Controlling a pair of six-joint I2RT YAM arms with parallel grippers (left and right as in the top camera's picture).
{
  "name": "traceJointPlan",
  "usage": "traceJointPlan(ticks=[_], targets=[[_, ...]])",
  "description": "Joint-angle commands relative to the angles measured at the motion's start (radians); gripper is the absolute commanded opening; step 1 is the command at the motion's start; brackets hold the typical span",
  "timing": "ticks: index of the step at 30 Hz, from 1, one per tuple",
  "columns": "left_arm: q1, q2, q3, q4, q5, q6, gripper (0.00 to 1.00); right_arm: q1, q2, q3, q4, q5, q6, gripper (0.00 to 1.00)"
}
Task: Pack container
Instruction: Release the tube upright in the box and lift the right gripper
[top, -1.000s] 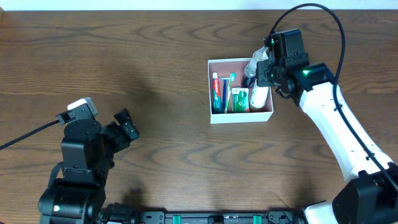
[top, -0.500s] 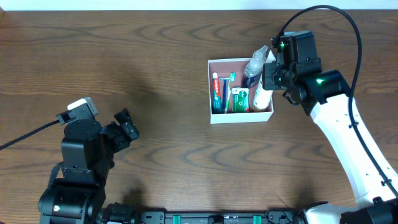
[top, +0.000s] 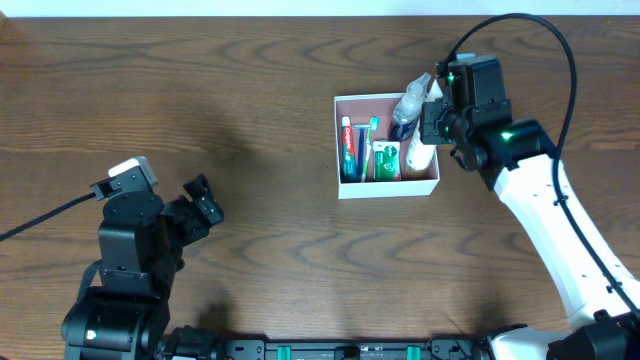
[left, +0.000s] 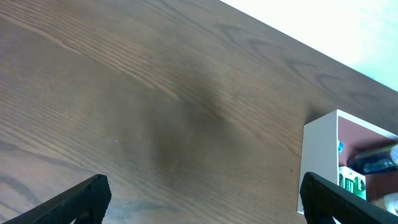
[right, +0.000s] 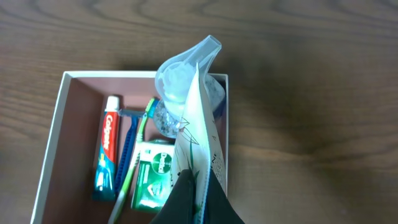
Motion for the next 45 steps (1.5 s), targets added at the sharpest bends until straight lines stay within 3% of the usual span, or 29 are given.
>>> traceJointPlan(ticks=[1,18,26,29,34,36,45], targets=[[0.003,0.000,0.001,0.000,-0.005,-0.009,0.98,0.013,-0.021,-0.023,0.057,0.026,0.016,0.02],[0.003,0.000,0.001,0.000,-0.005,-0.009,0.98,0.013,-0.021,-0.056,0.061,0.010,0.011,0.02],[0.003,0.000,0.001,0.000,-0.005,-0.009,0.98,0.013,-0.021,-0.079,0.060,-0.013,0.011,0.18],[0.003,0.000,0.001,0.000,-0.005,-0.009,0.98,0.013,-0.021,-0.079,0.060,-0.040,0.011,0.30],[0.003,0.000,0.001,0.000,-0.005,-0.009,0.98,0.013,-0.022,-0.079,0.048,-0.039,0.011,0.32],[0.003,0.000,0.001,0.000,-0.005,-0.009,0.98,0.013,-0.024,-0.079,0.047,-0.038,0.011,0.41],[0.003,0.000,0.001,0.000,-0.005,-0.009,0.98,0.011,-0.132,-0.026,0.047,0.015,-0.014,0.56]])
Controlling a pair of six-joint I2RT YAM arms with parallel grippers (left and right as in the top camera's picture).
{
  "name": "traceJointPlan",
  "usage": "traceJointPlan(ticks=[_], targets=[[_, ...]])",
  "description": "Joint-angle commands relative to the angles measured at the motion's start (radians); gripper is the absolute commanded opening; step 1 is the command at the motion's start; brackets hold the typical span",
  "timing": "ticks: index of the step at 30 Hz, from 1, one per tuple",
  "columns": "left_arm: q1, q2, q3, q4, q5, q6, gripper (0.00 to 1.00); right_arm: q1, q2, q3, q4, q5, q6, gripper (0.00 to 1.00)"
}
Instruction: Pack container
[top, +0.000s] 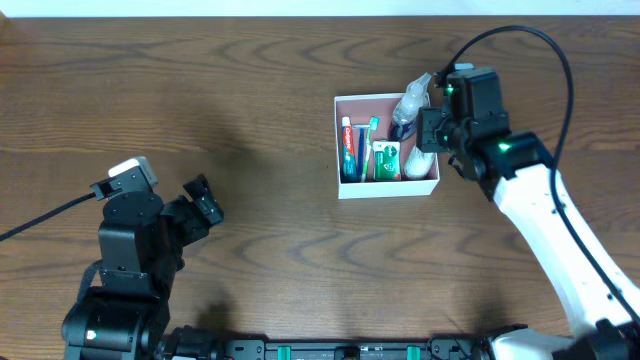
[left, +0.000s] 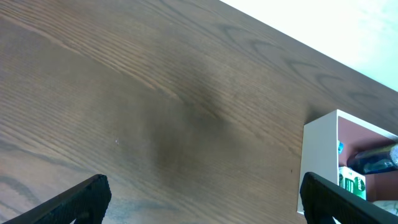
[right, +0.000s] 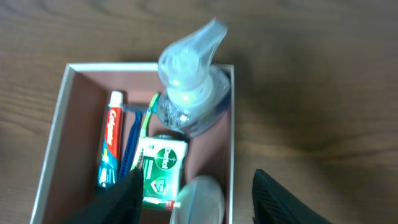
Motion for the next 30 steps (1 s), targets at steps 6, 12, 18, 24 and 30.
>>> traceJointPlan(ticks=[6,12,18,24,30], targets=[[0.003,0.000,0.001,0.001,-0.005,-0.009,0.98,-0.007,-0.225,0.106,-0.017,0.058,-0.041,0.63],[0.003,0.000,0.001,0.001,-0.005,-0.009,0.98,-0.077,-0.369,0.115,-0.112,0.229,-0.019,0.76],[0.003,0.000,0.001,0.001,-0.005,-0.009,0.98,-0.306,-0.422,0.114,-0.328,0.339,0.176,0.99],[0.003,0.000,0.001,0.001,-0.005,-0.009,0.98,-0.545,-0.397,0.087,-0.433,0.272,0.294,0.99],[0.003,0.000,0.001,0.001,-0.005,-0.009,0.98,-0.650,-0.333,0.010,-0.433,0.198,0.325,0.99]])
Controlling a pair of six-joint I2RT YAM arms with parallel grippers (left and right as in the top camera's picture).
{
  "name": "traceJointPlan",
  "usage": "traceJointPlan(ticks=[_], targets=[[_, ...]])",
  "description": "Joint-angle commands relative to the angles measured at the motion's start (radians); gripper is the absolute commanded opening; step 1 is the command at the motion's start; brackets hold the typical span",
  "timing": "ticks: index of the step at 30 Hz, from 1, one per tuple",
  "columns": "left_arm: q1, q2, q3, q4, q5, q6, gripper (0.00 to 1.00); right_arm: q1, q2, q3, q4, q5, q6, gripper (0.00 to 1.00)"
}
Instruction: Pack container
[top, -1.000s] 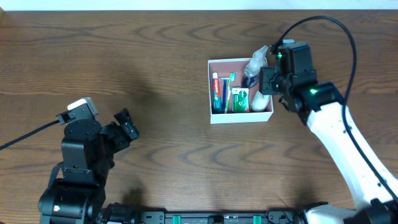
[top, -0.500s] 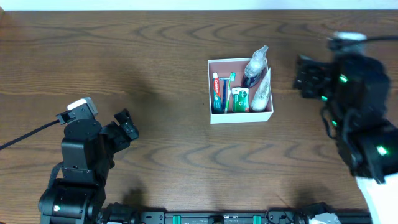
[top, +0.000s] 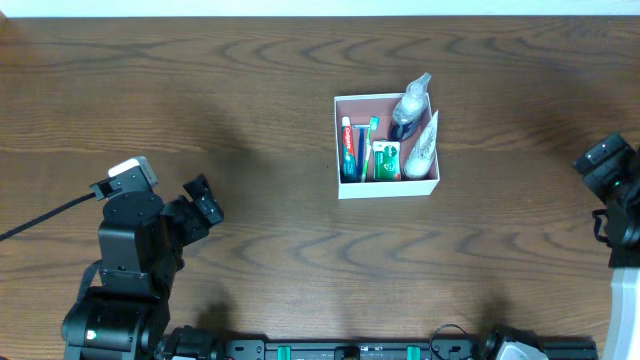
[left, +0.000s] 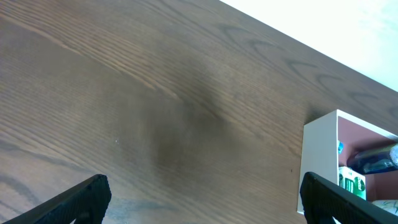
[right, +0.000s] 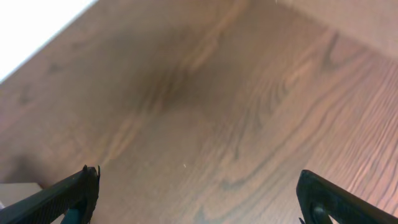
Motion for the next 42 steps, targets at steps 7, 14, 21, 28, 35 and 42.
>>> traceJointPlan(ticks=[7,14,21,28,35,42], targets=[[0.003,0.000,0.001,0.000,-0.005,-0.009,0.98,-0.045,0.144,-0.089,-0.001,-0.038,0.067,0.99],[0.003,0.000,0.001,0.000,-0.005,-0.009,0.98,-0.045,0.248,-0.090,-0.001,-0.038,0.066,0.99],[0.003,0.000,0.001,0.000,-0.005,-0.009,0.98,-0.045,0.309,-0.090,-0.001,-0.038,0.066,0.99],[0.003,0.000,0.001,0.000,-0.005,-0.008,0.98,-0.045,0.313,-0.090,-0.001,-0.038,0.066,0.99],[0.002,-0.002,0.001,0.001,-0.005,-0.009,0.98,-0.045,0.312,-0.090,-0.001,-0.038,0.066,0.99],[0.003,-0.050,0.000,-0.040,-0.005,-0.008,0.98,-0.045,0.312,-0.090,-0.001,-0.038,0.066,0.99]])
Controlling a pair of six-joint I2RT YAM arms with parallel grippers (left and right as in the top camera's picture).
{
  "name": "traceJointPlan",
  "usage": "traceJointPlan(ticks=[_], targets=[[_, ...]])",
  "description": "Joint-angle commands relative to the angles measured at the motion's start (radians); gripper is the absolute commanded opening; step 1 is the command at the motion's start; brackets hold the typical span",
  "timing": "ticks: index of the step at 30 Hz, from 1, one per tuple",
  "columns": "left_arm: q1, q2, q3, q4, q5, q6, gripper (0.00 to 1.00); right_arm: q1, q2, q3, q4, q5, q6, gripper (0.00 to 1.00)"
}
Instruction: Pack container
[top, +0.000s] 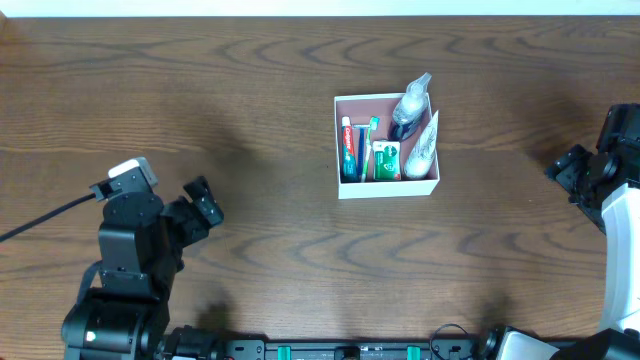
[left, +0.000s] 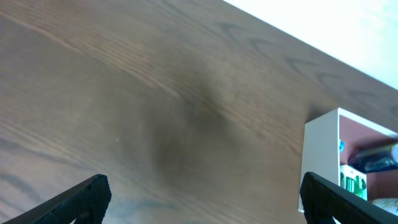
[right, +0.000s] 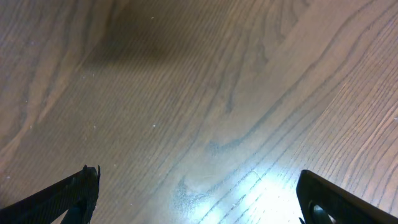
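A white box (top: 340, 190) with a pink floor sits right of the table's centre. In it lie a toothpaste tube (top: 348, 145), a blue razor, a green toothbrush, a green packet (top: 386, 160), a white pouch (top: 423, 148) and a clear spray bottle (top: 410, 102) leaning on the far right corner. My left gripper (top: 202, 203) rests open at the near left; its wrist view shows the box's corner (left: 320, 162). At the right edge my right gripper (top: 572, 171) stands open over bare wood, far from the box.
The dark wooden table (top: 200, 80) fills the overhead view, with a white strip along its far edge. A black cable runs from my left arm off the left side. Only bare wood (right: 199, 112) shows under the right wrist.
My right gripper has shifted a little left and toward the far side at the table's right edge. Its view now looks down on bare wood. The box and left arm are unchanged.
My right gripper was shut on the white pouch over the box's right side. Then it stood open above the box with the pouch lying inside. Later it was away at the far right edge, and it stays there open now. The left arm never moved.
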Motion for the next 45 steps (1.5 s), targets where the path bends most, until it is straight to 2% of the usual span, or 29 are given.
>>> traceJointPlan(ticks=[1,6,12,16,21,26,33,38,45], targets=[[0.007,-0.059,0.000,-0.043,-0.005,-0.009,0.98,-0.013,0.001,-0.005,-0.002,0.007,0.016,0.99],[0.061,-0.236,-0.033,-0.086,-0.005,-0.008,0.98,-0.013,0.001,-0.005,-0.002,0.007,0.016,0.99],[0.077,-0.459,-0.230,0.055,0.023,0.065,0.98,-0.013,0.001,-0.005,-0.002,0.007,0.016,0.99],[0.077,-0.557,-0.441,0.312,0.161,0.140,0.98,-0.013,0.001,-0.005,-0.002,0.007,0.016,0.99],[0.075,-0.574,-0.686,0.710,0.293,0.139,0.98,-0.013,0.001,-0.005,-0.002,0.007,0.016,0.99],[0.074,-0.580,-0.827,0.930,0.314,0.137,0.98,-0.013,0.001,-0.005,-0.002,0.007,0.016,0.99],[0.074,-0.696,-0.907,0.940,0.310,0.182,0.98,-0.013,0.001,-0.005,-0.002,0.007,0.016,0.99],[0.075,-0.695,-0.927,0.948,0.310,0.211,0.98,-0.013,0.001,-0.005,-0.002,0.007,0.016,0.99],[0.076,-0.695,-0.956,0.932,0.309,0.380,0.98,-0.013,0.001,-0.005,-0.002,0.007,0.016,0.99]])
